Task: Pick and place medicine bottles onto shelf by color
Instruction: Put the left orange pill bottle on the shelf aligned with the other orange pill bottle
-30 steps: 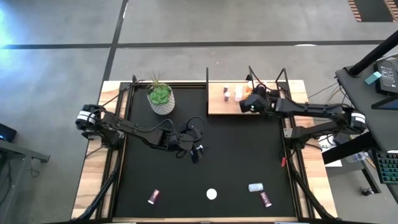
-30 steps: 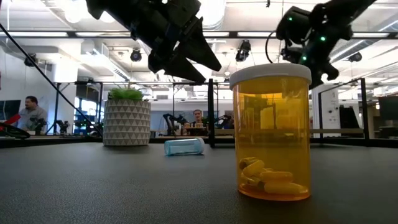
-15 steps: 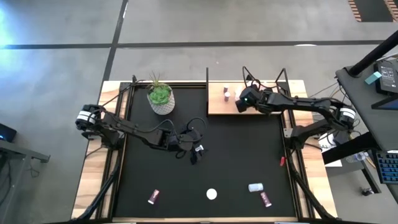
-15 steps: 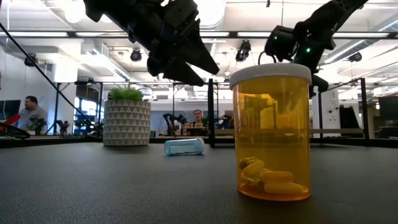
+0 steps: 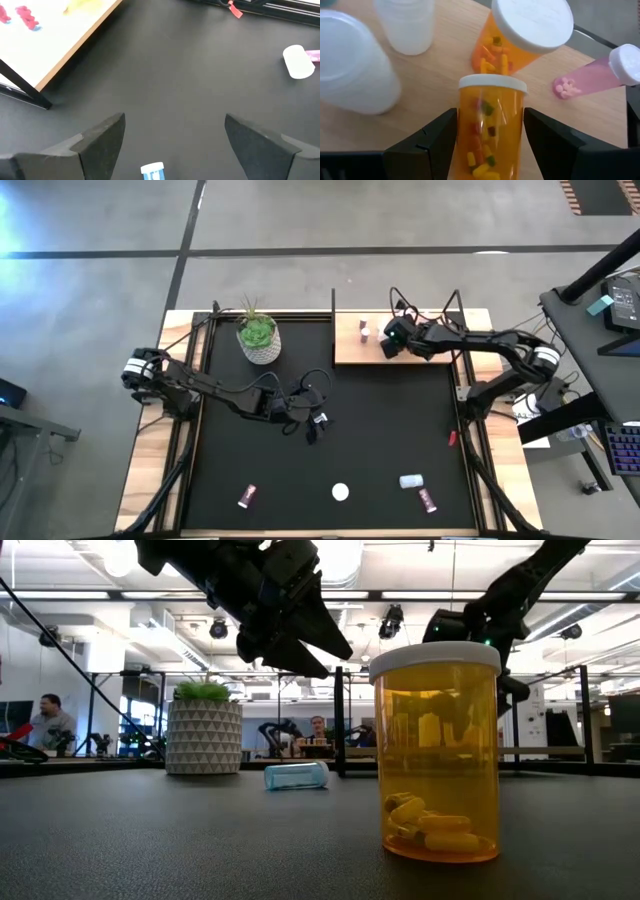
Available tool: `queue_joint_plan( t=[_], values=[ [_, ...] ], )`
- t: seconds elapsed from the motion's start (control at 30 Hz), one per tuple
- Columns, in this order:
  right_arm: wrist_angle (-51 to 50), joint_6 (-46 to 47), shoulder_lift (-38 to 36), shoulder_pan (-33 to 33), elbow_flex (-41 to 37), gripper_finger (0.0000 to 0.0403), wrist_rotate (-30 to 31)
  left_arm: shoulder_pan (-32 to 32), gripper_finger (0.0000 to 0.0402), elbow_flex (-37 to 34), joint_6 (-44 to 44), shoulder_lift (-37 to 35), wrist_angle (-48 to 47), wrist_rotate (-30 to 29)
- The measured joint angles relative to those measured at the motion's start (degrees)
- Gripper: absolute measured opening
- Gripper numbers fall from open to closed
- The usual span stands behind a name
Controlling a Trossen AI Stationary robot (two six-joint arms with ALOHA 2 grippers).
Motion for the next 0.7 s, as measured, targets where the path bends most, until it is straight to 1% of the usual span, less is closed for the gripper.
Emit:
queue_joint_plan(
  t=[0.27, 0.47, 0.7],
  values=[
    [0.1, -0.2, 0.2, -0.9, 0.0, 0.0185, 0.0, 0.0, 0.0327, 0.0, 0.0, 0.0, 0.0, 0.0],
    [-0.5, -0.7, -0.8, -0.9, 0.0, 0.0182, 0.0, 0.0, 0.0327, 0.0, 0.0, 0.0, 0.0, 0.0],
    [-3.3, -0.8, -4.8, 0.8, -0.1, 0.0181, 0.0, 0.0, 0.0327, 0.0, 0.0, 0.0, 0.0, 0.0]
  ],
)
